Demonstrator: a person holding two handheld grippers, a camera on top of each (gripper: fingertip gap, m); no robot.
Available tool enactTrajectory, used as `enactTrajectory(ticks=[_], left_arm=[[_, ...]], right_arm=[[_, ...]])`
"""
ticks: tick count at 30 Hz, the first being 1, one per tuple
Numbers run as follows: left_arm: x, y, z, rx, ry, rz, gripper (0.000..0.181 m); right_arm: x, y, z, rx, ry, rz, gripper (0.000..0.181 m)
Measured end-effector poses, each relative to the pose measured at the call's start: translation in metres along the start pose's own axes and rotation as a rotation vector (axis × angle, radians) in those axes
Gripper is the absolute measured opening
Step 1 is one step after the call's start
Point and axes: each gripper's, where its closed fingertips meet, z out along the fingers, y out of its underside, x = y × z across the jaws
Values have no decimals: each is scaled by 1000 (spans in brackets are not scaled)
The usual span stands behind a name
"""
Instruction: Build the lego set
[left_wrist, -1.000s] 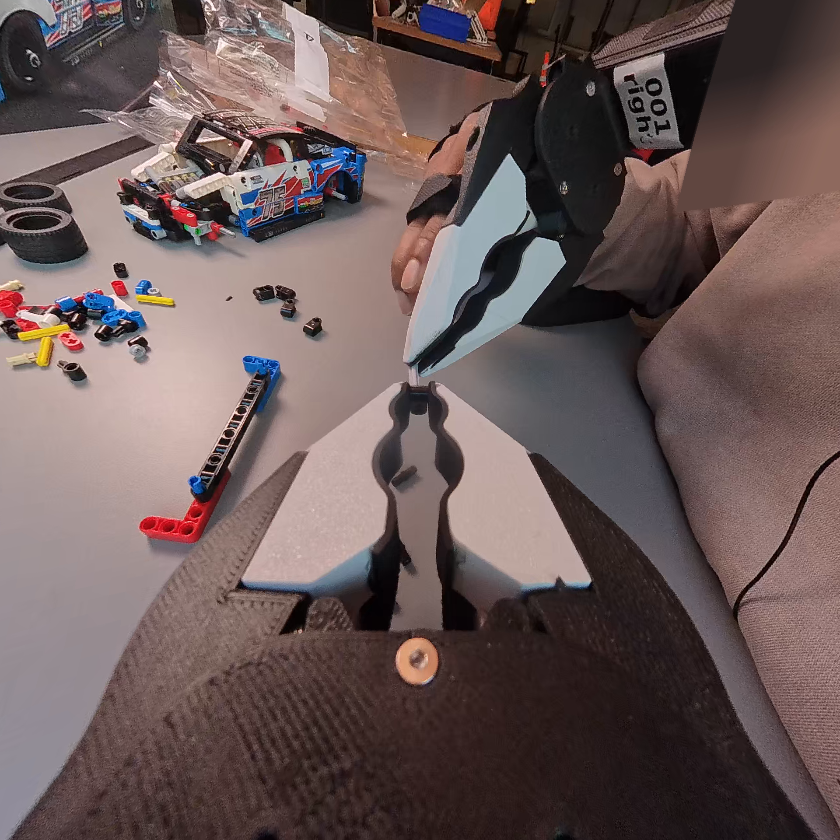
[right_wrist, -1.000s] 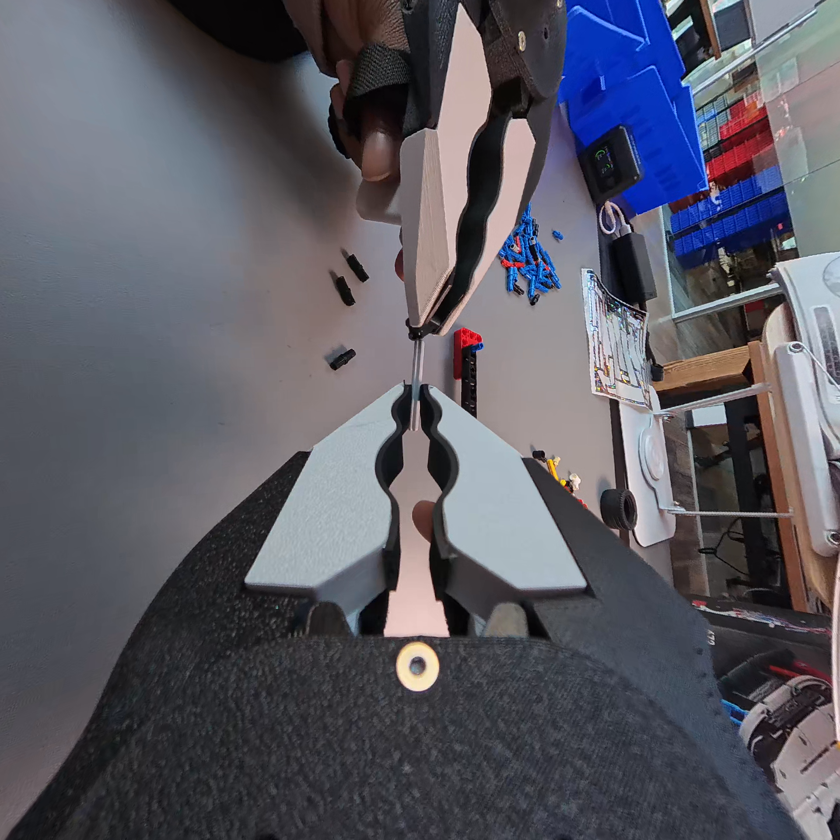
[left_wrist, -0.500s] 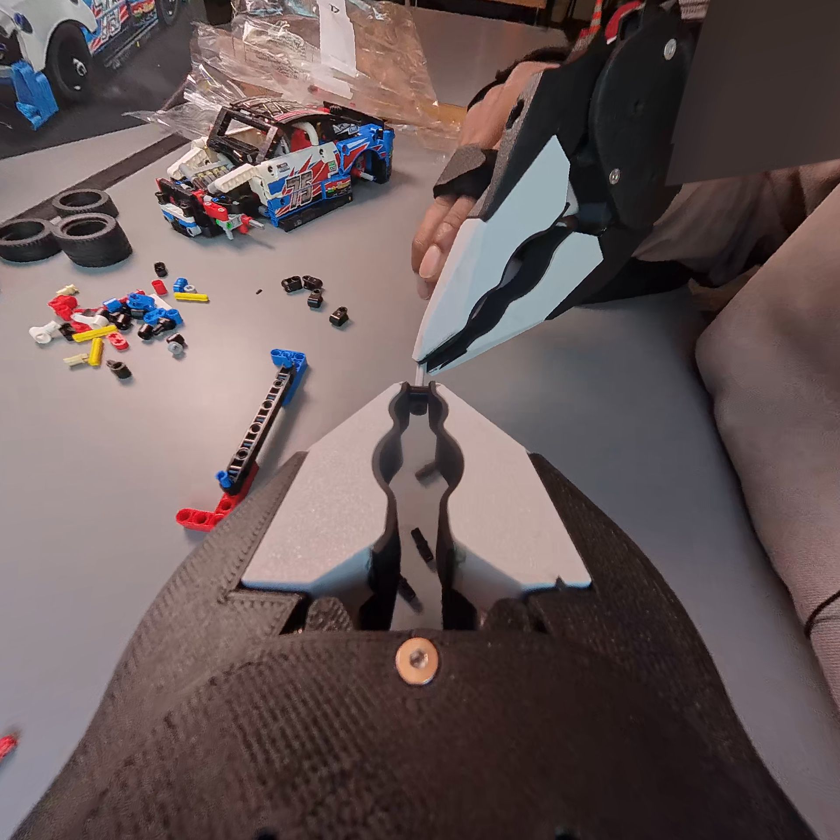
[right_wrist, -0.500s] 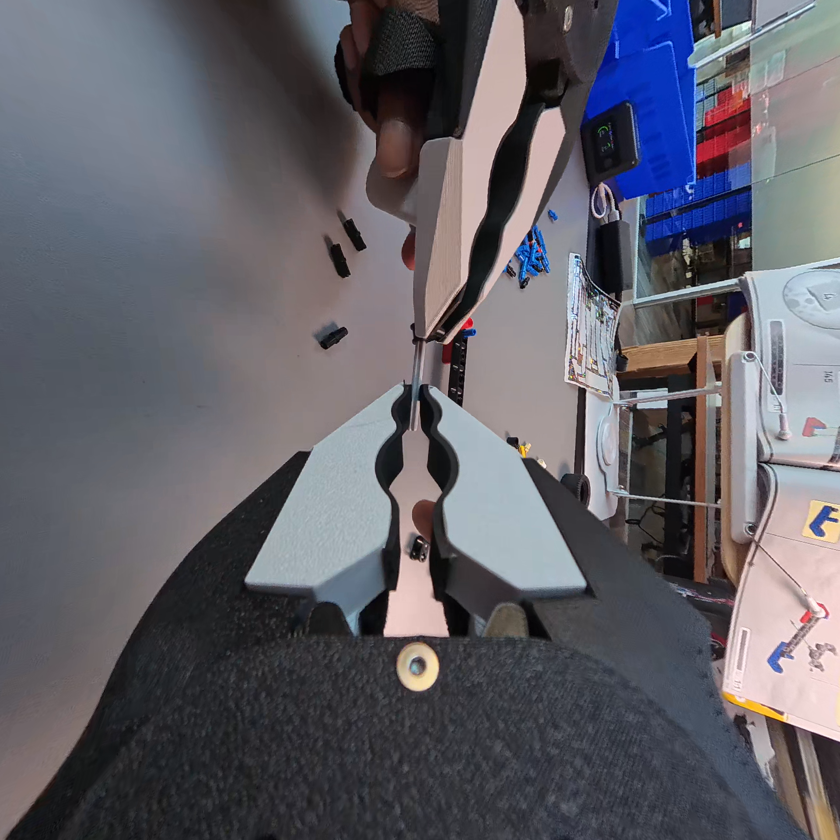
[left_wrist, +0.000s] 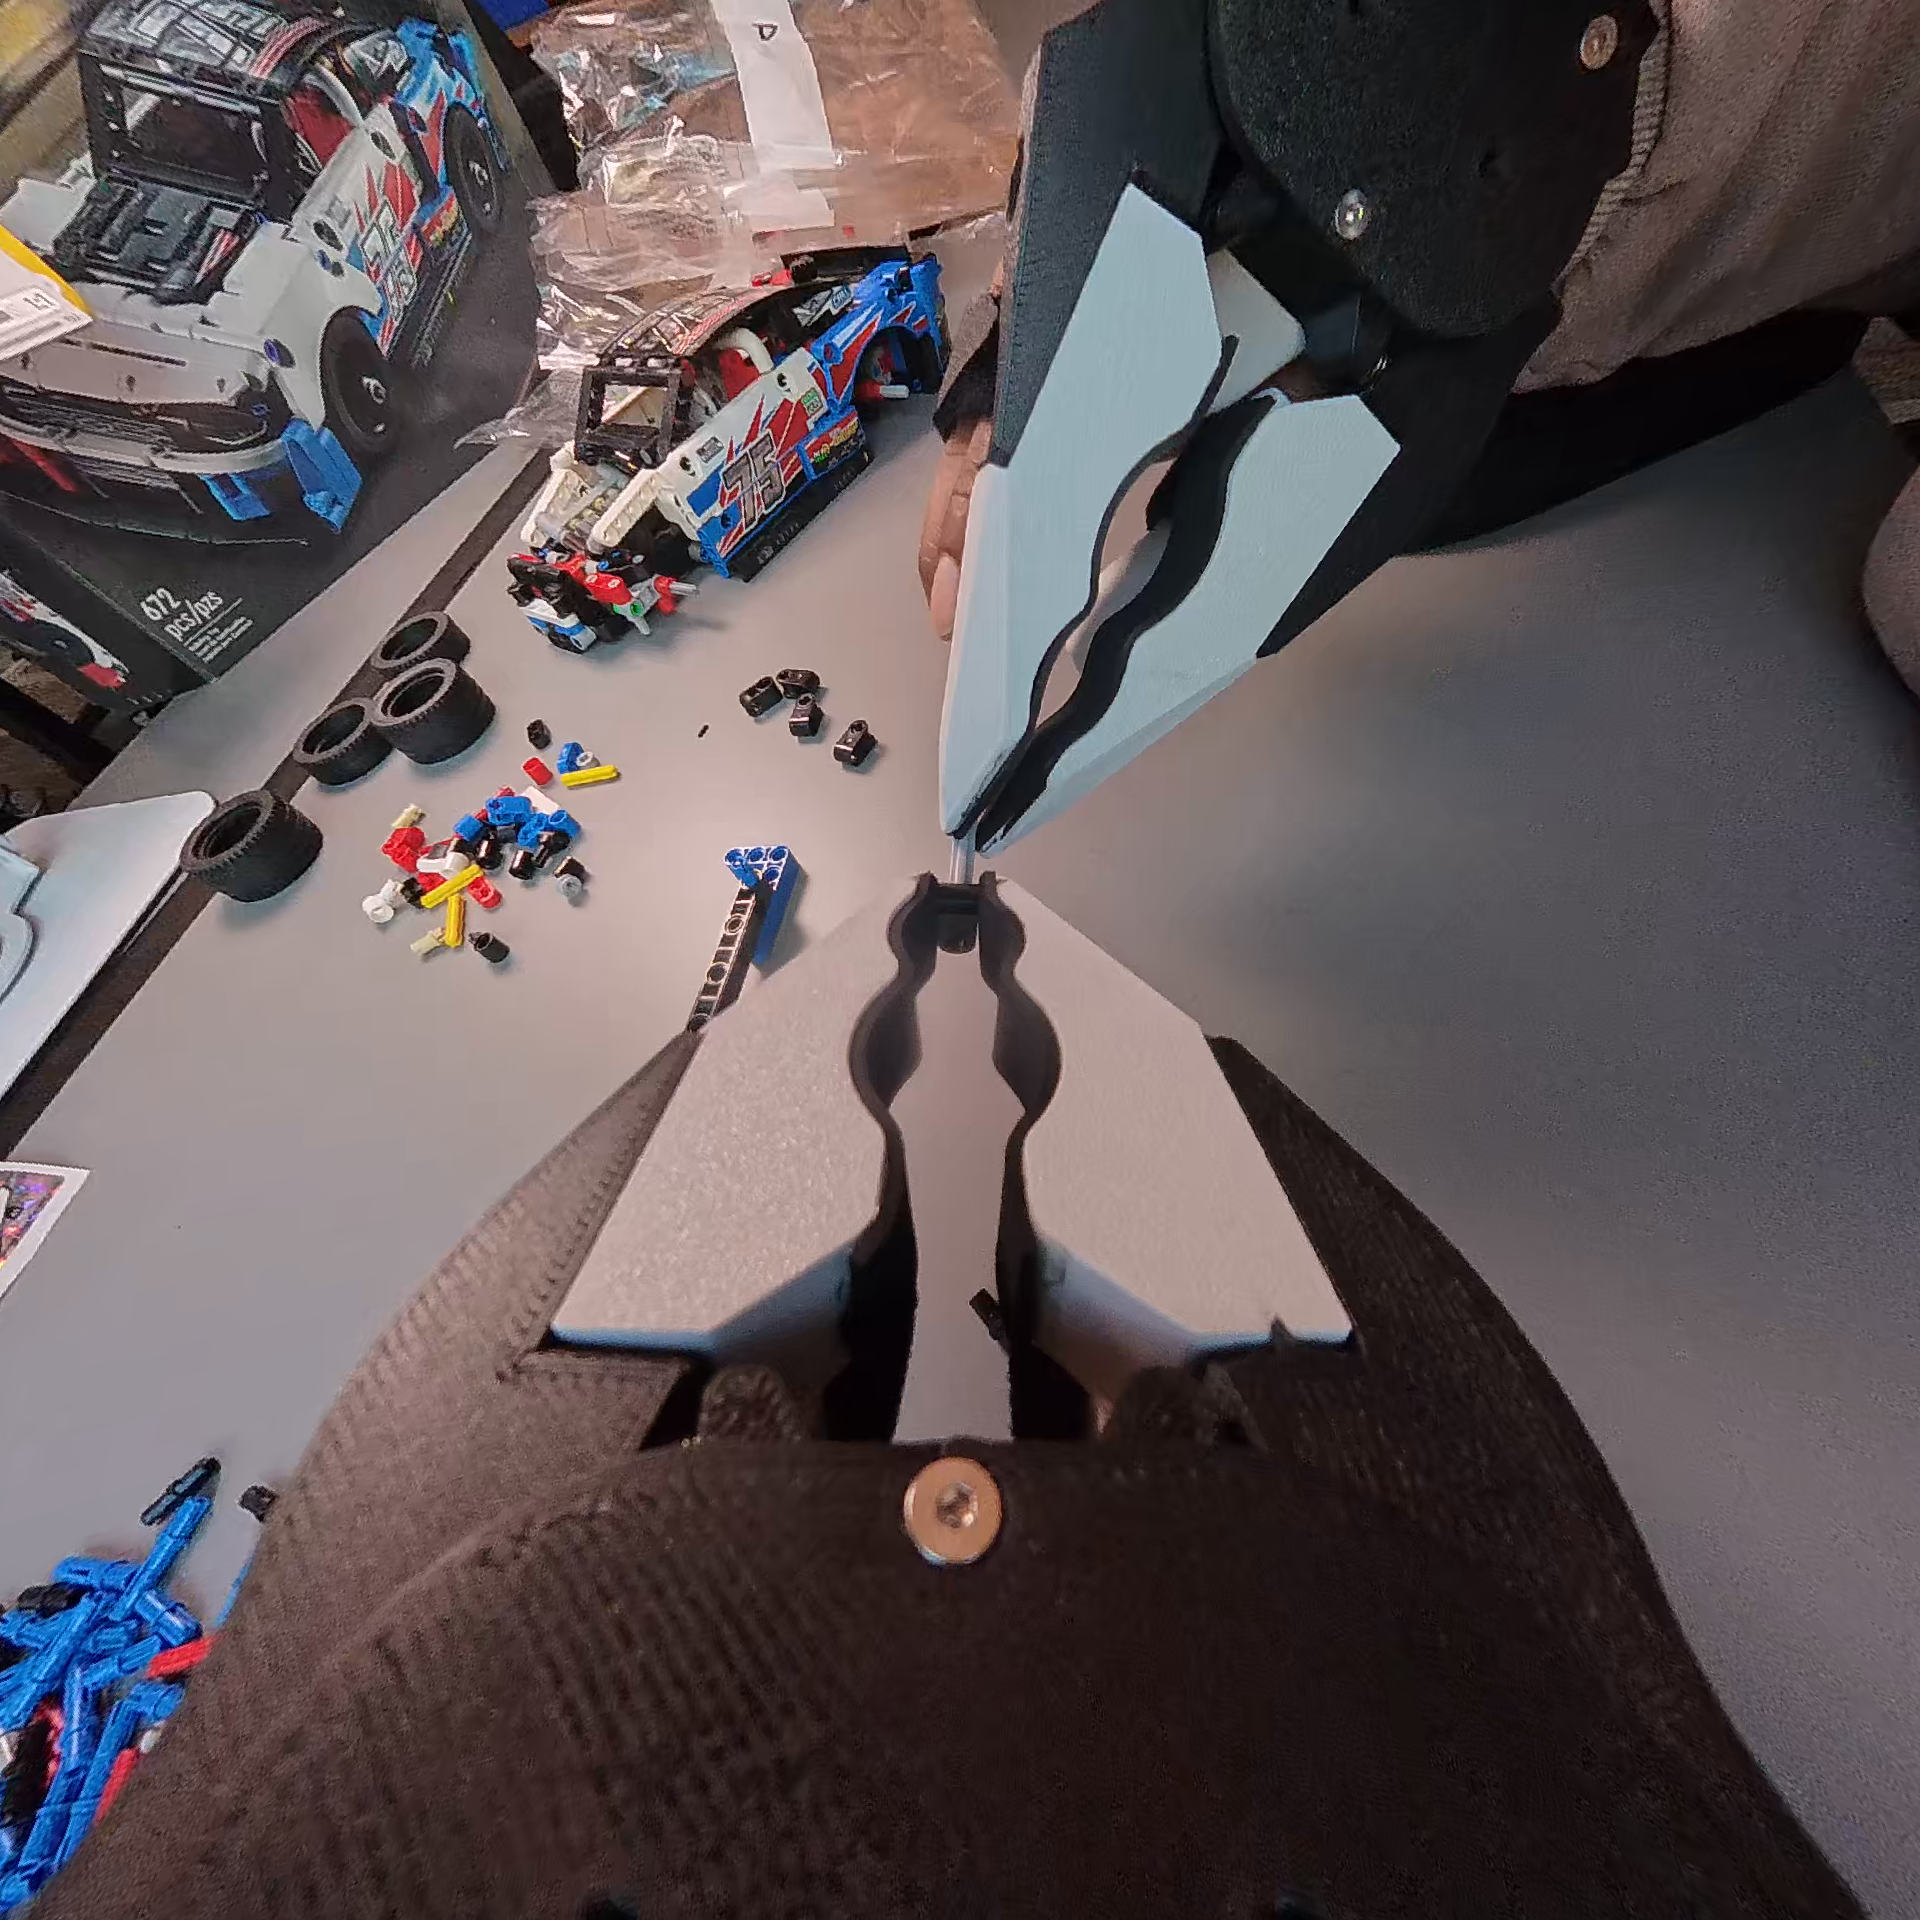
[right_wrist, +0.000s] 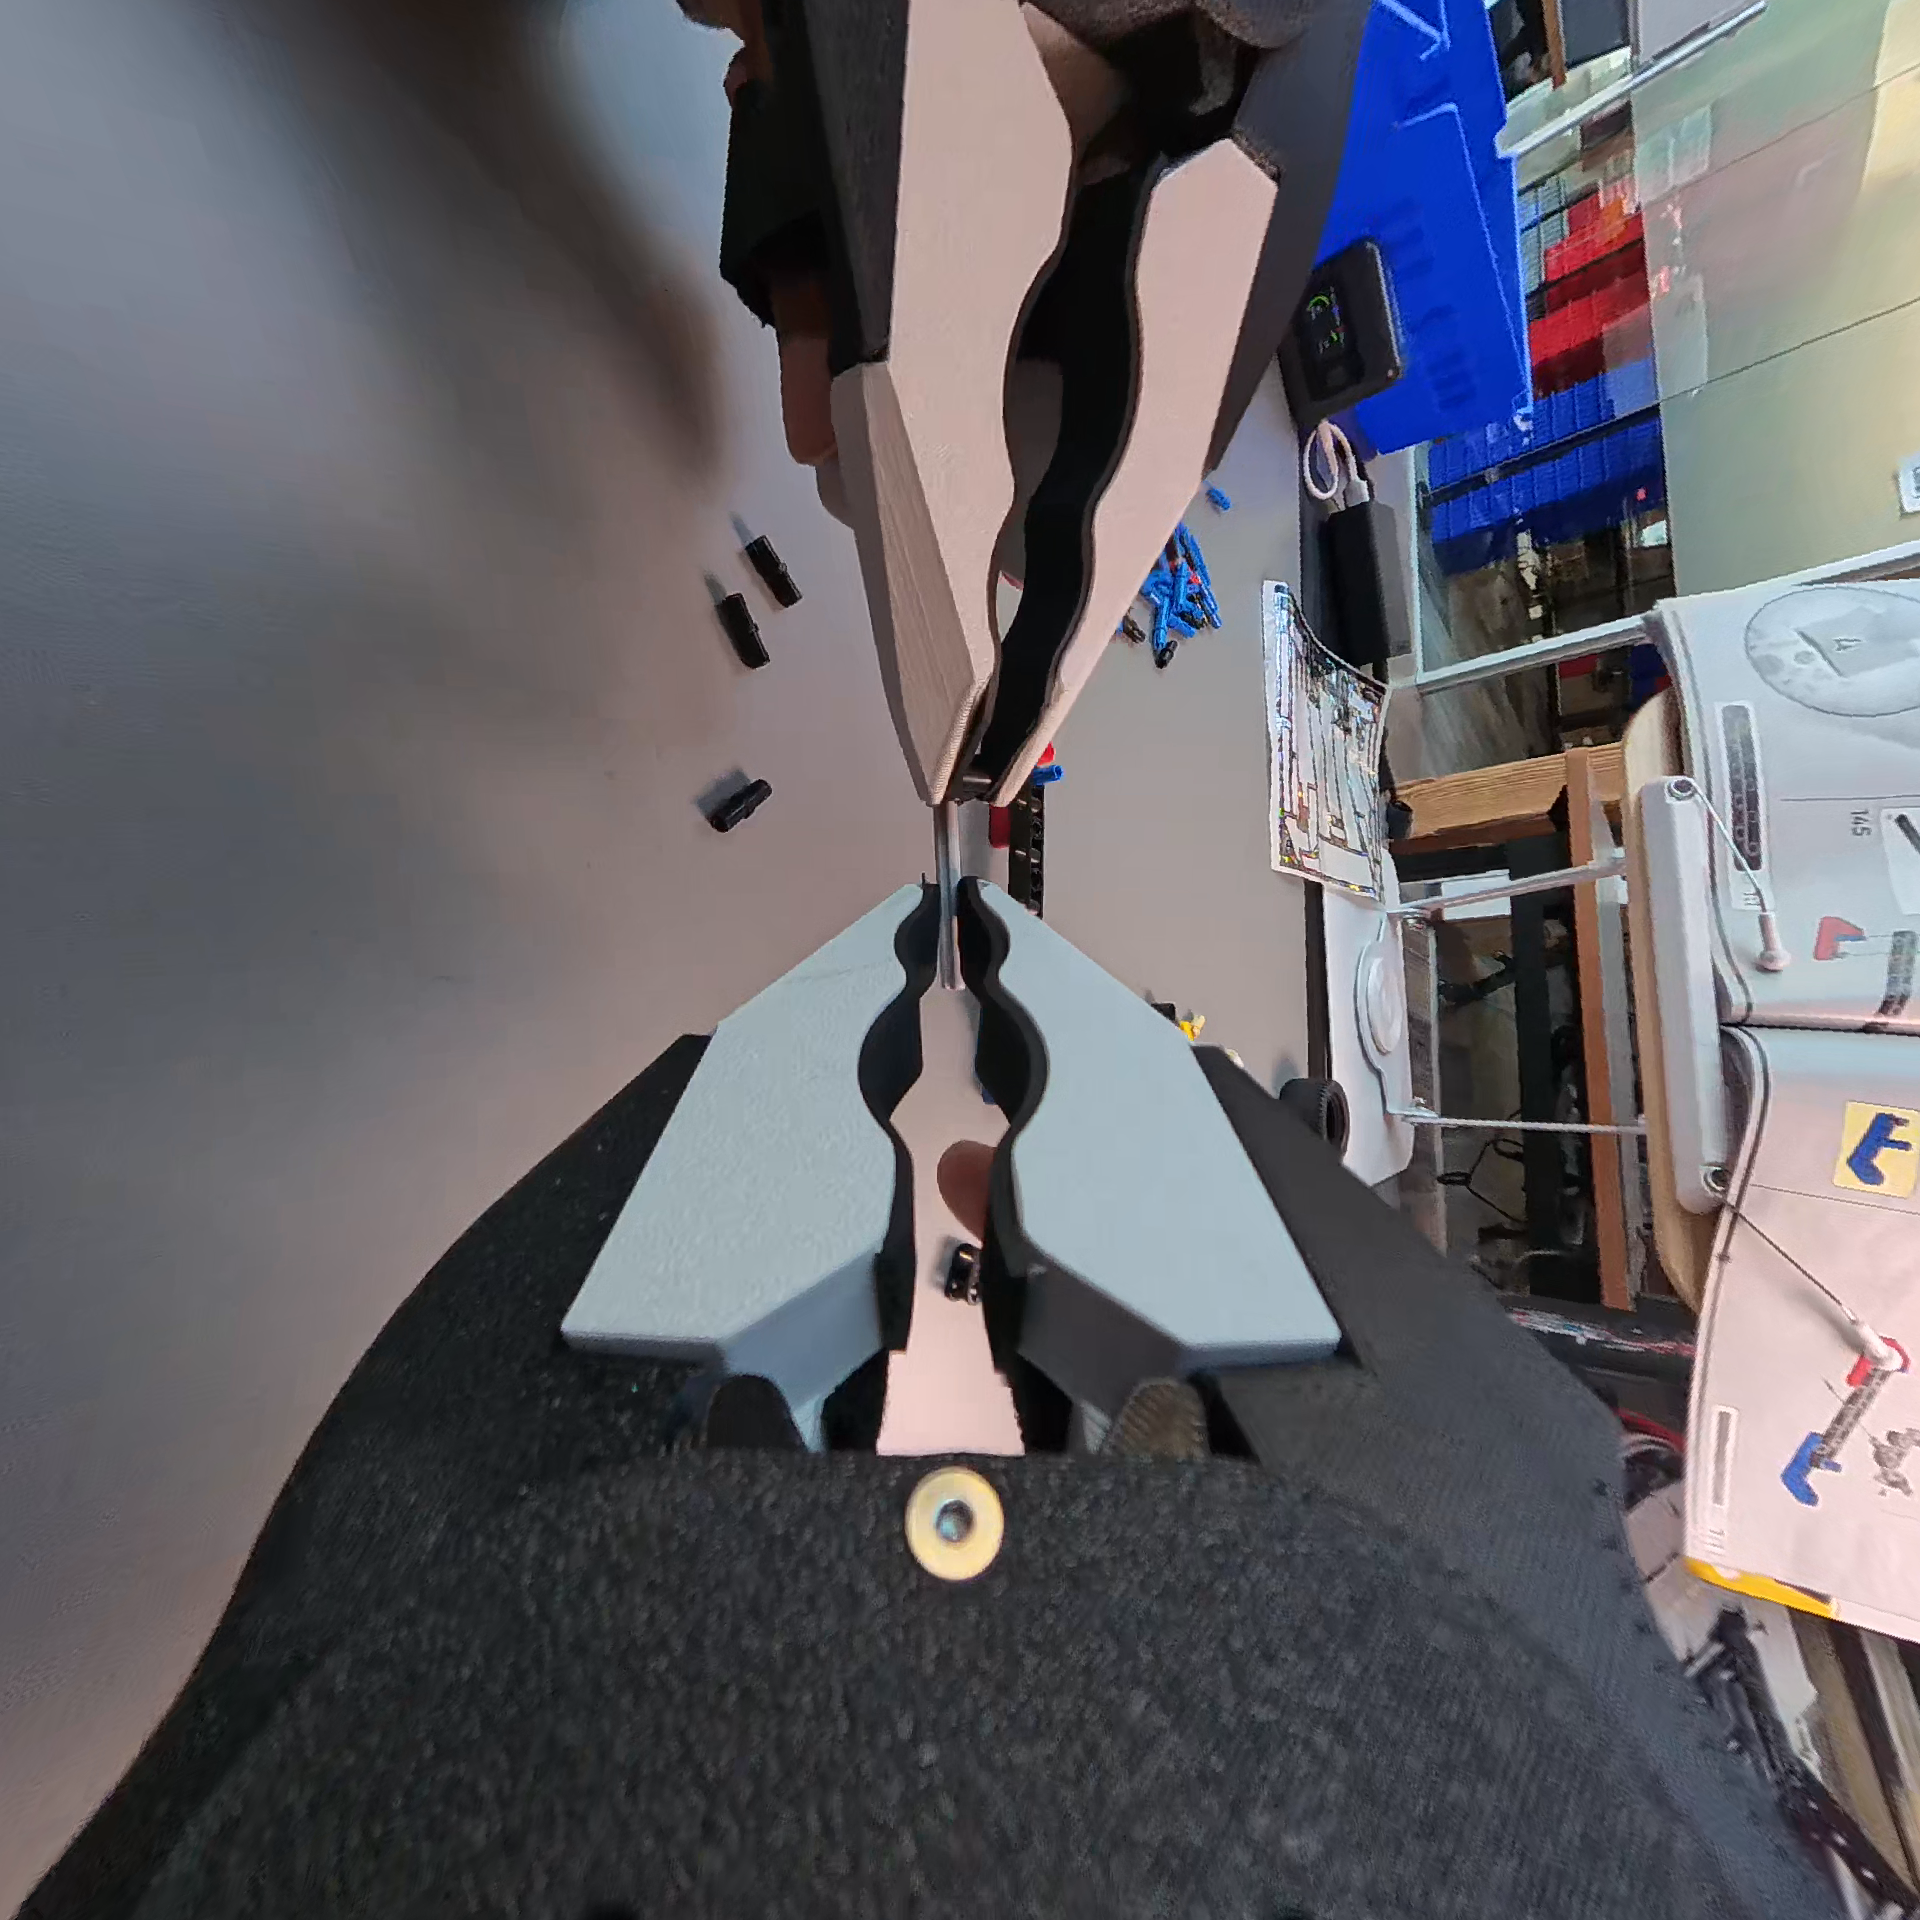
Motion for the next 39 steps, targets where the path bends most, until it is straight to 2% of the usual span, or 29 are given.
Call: enactTrajectory(ticks=[1,9,16,23,29,34,39], left_arm=[[0,-1,0,2,0,2,6],[4,-5,-3,20,21,16,6],[7,-13,-8,55,30,31,6],[10,-18,-13,89,61,18,6],[10,-27,-17,147,86,-13,6],[12,-33,-21,174,88,-8,6],[15,-35,-21,184,94,-8,6]], right_arm=[[0,0,0,10,-2,13,1],[-1,-6,-4,160,-65,175,1],[3,-14,-13,339,-156,401,0],[3,-21,-18,442,-217,496,0],[12,-27,-28,569,-321,664,1],[9,-31,-32,580,-329,646,13],[9,-34,-30,578,-315,635,3]])
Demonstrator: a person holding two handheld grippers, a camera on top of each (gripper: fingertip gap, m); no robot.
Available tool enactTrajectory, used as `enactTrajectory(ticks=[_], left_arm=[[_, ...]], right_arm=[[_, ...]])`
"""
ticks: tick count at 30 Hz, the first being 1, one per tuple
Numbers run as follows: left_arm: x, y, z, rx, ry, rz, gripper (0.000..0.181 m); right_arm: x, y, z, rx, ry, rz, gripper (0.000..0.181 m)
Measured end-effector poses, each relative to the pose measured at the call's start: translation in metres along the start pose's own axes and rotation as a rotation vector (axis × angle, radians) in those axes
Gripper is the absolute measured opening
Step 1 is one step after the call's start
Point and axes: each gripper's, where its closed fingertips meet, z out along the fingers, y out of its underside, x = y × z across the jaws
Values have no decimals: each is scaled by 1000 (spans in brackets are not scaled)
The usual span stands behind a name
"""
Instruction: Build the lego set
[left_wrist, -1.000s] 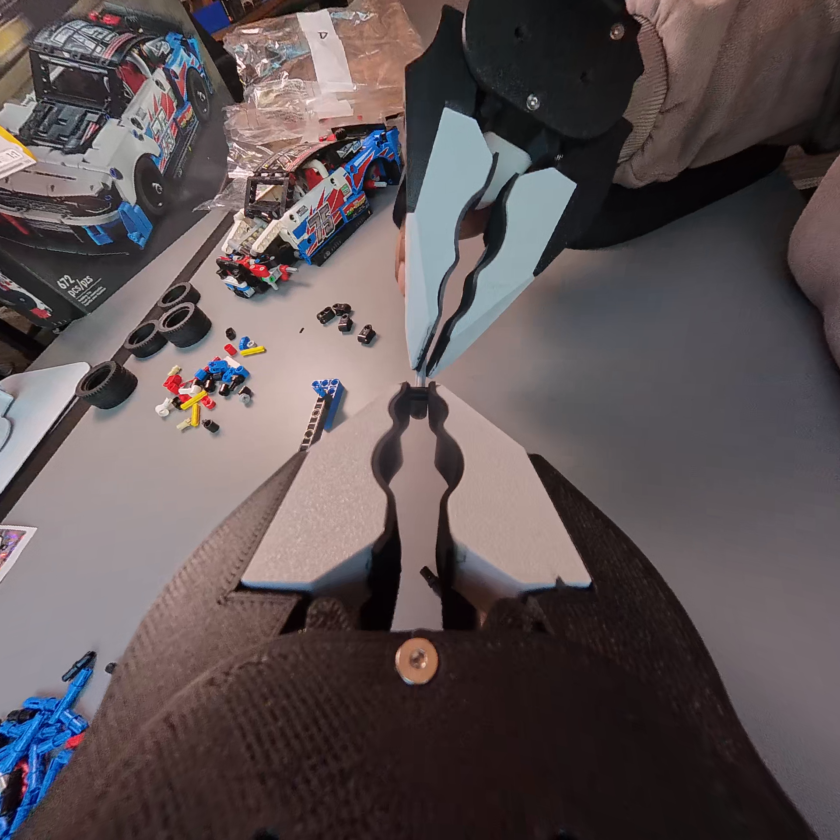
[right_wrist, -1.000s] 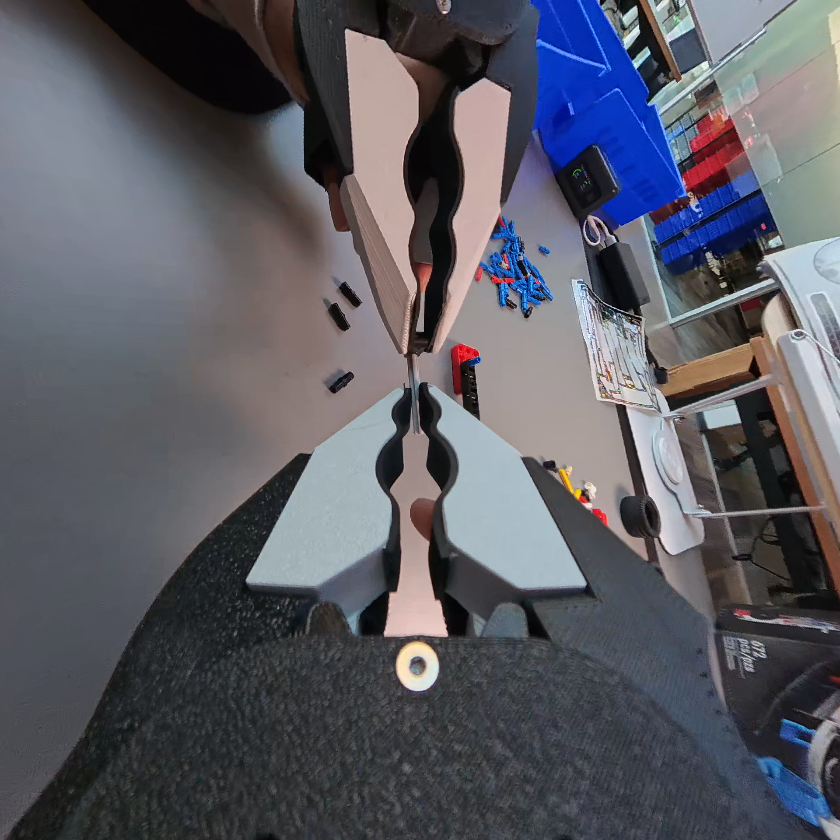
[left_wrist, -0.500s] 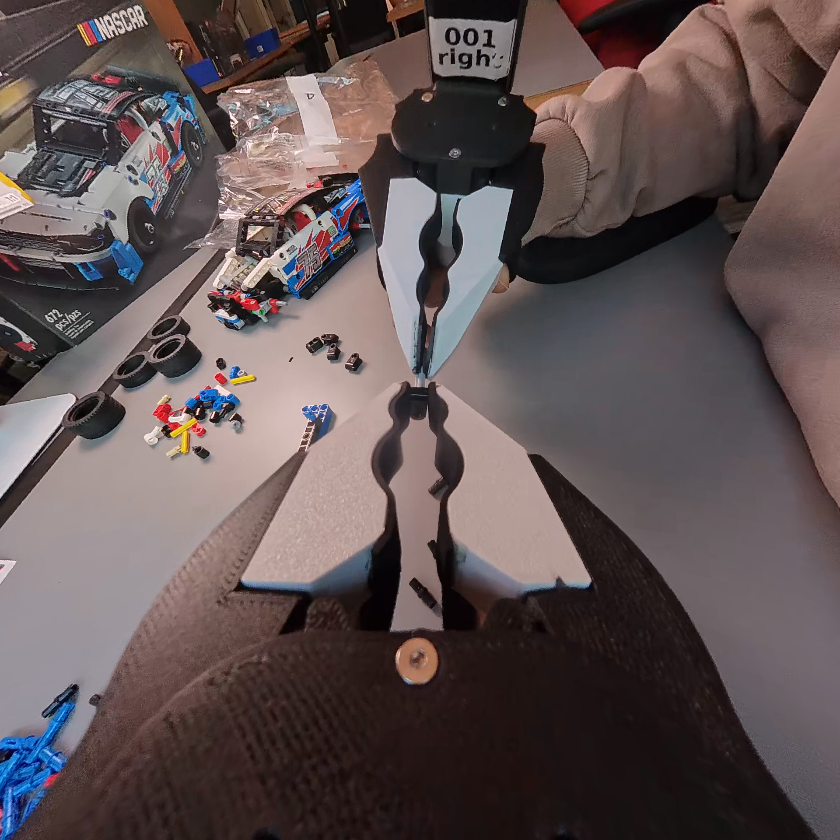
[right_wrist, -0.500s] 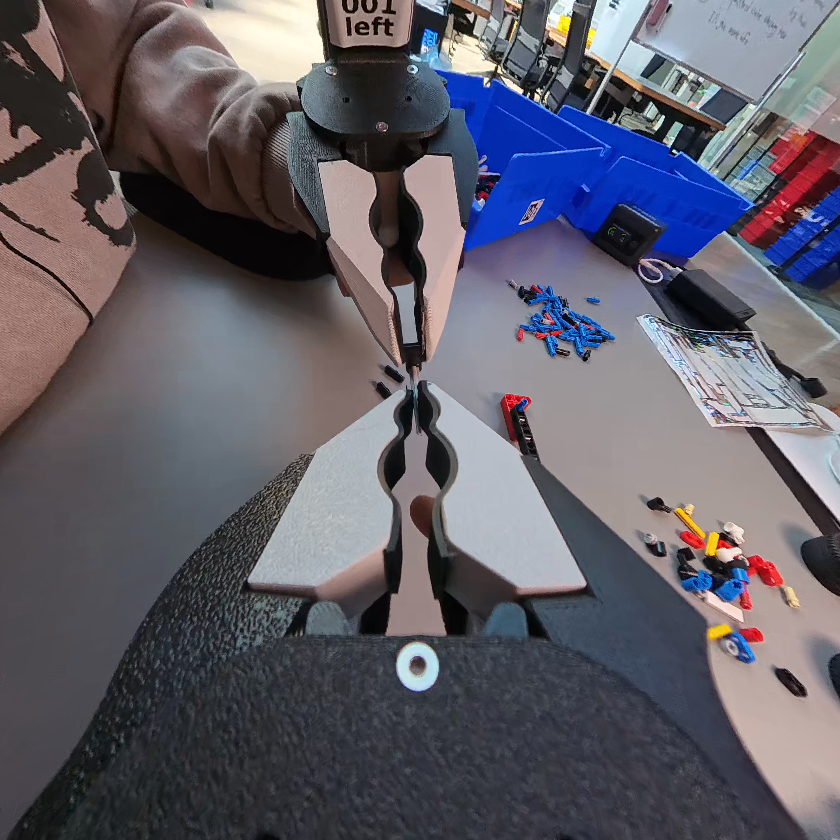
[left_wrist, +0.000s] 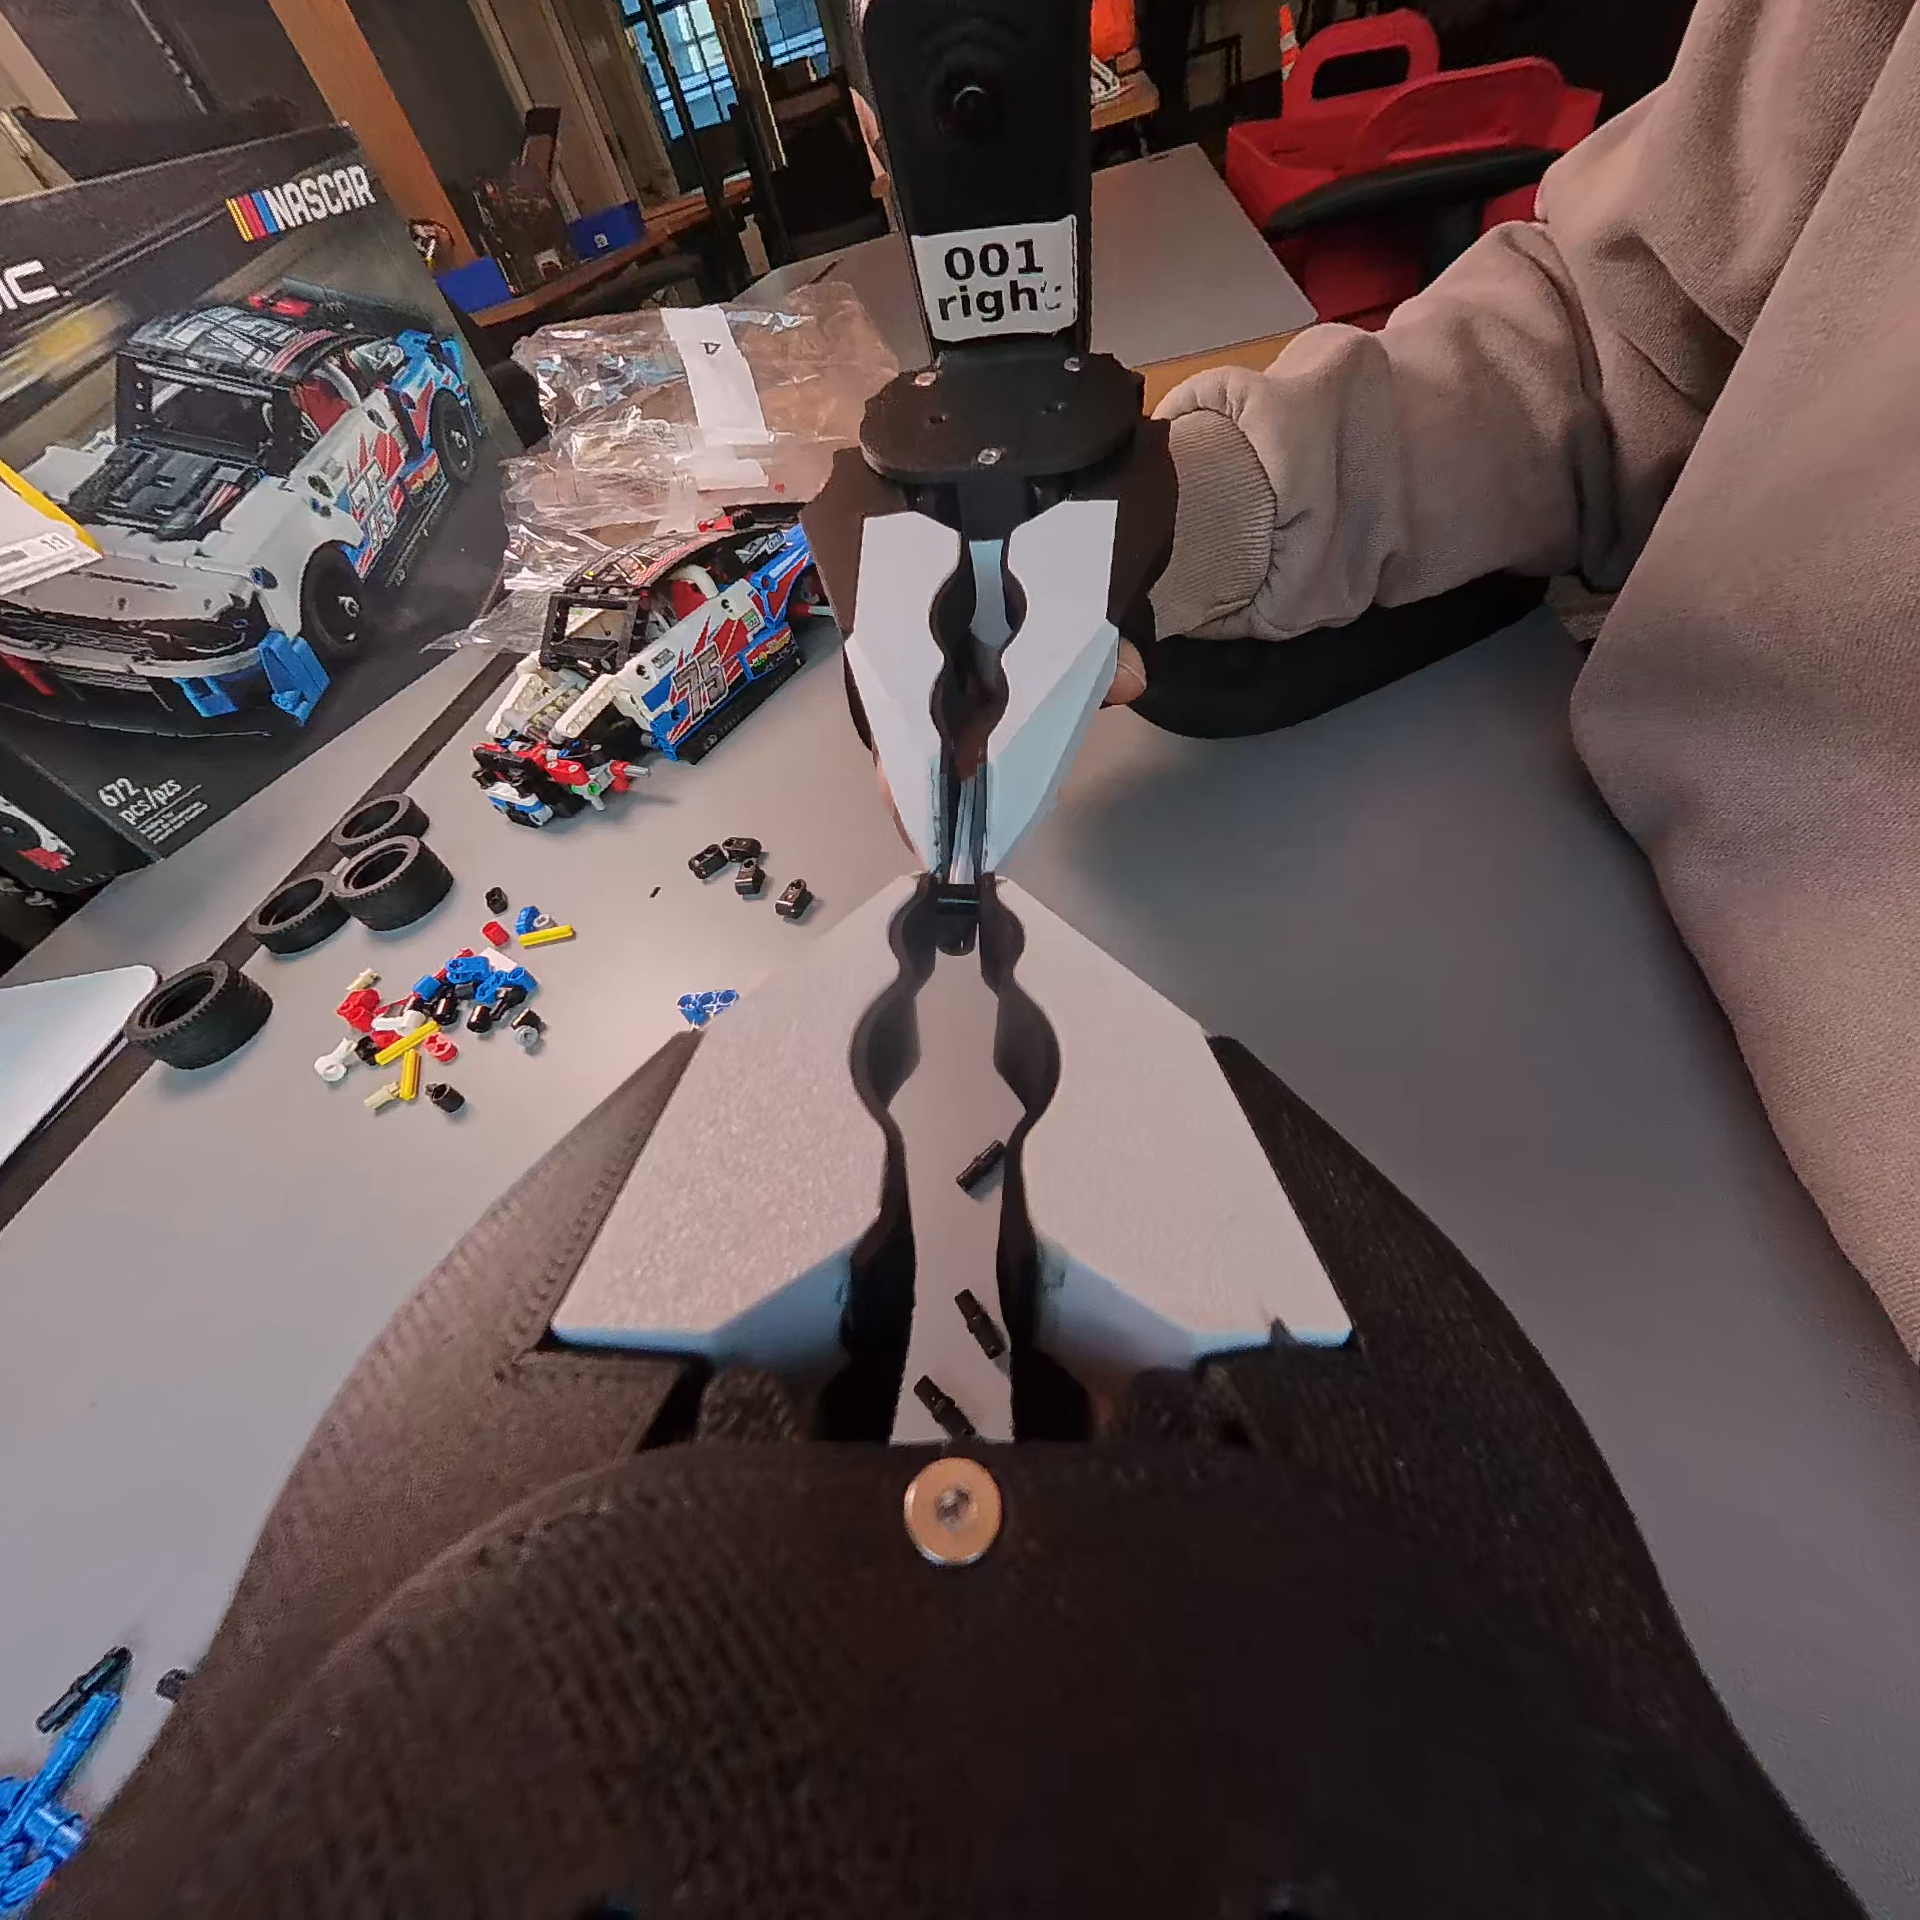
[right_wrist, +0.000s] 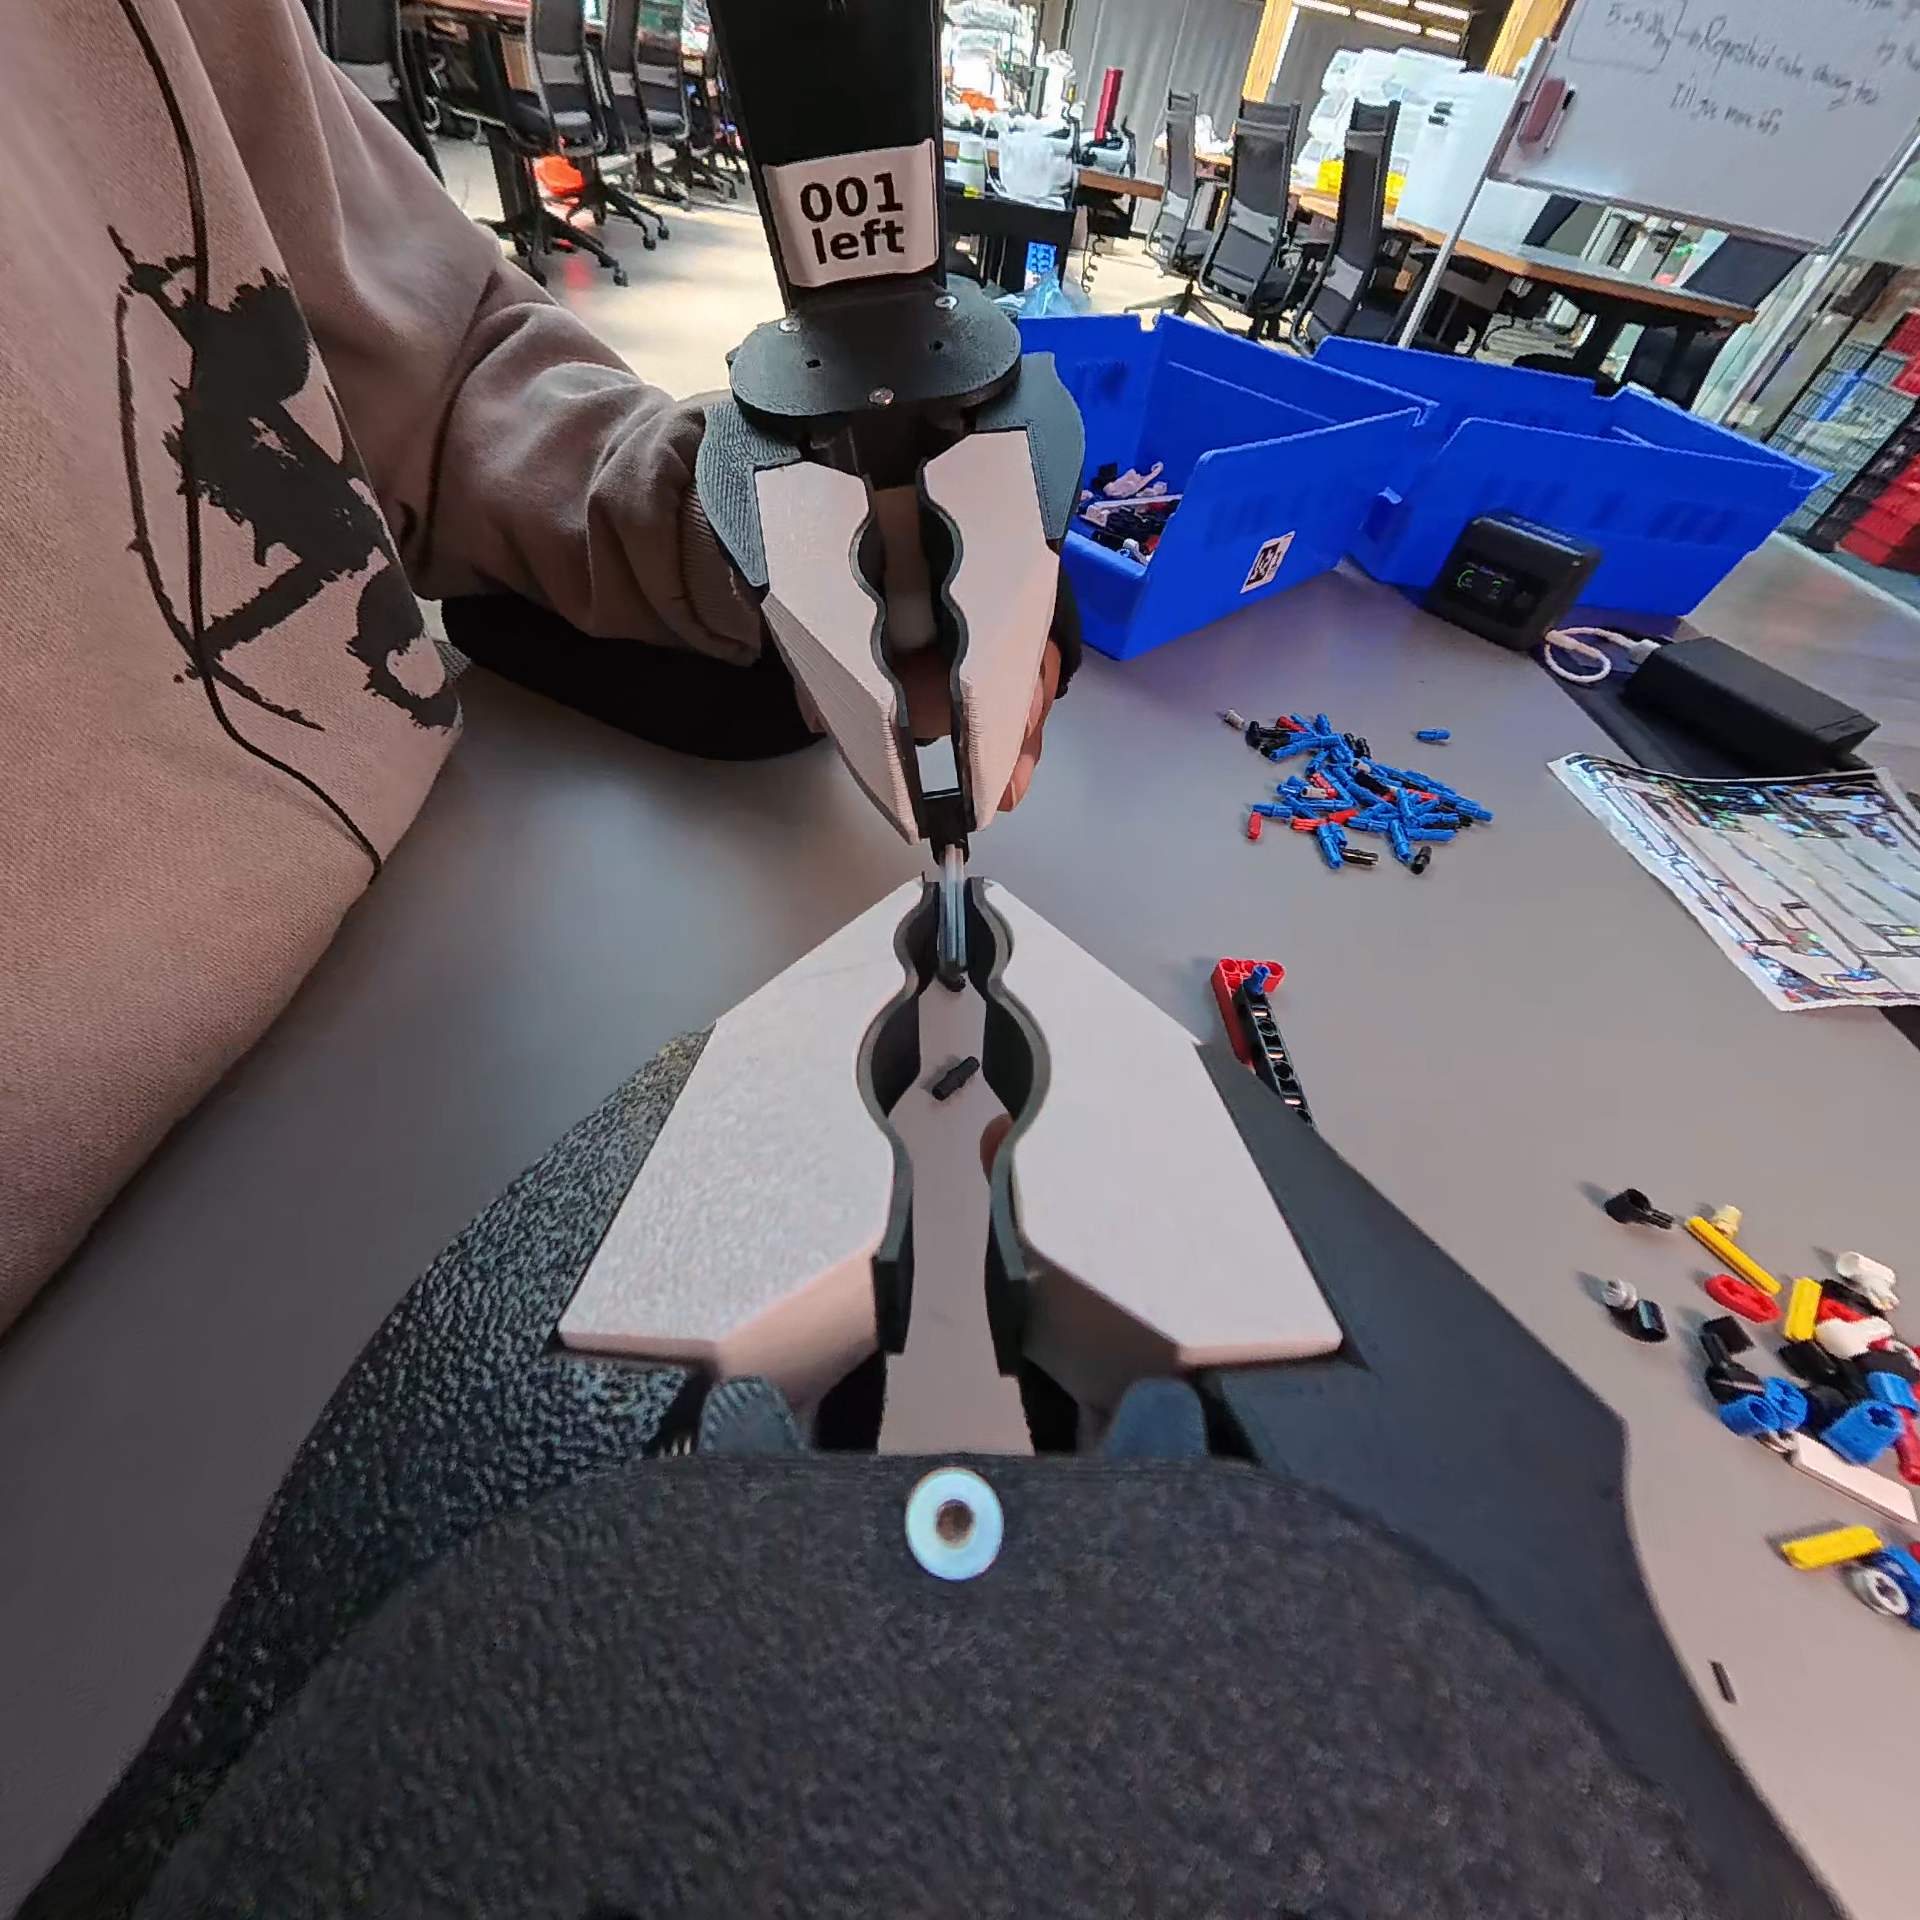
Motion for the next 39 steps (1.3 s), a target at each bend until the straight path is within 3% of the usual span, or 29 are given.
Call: enactTrajectory(ticks=[5,8,13,32,39], left_arm=[[-3,-9,-2,75,-3,-67,7],[-8,-15,-5,127,-5,-130,21],[-5,-20,-5,160,18,-188,6],[-10,-32,-10,190,18,-277,6],[-15,-45,-12,243,-62,-238,6]], right_arm=[[1,-7,-2,53,-21,71,3],[3,-13,-4,116,-45,151,3],[1,-24,-4,204,-84,234,3],[5,-36,-2,373,-166,457,2],[8,-47,-5,468,-236,531,2]])
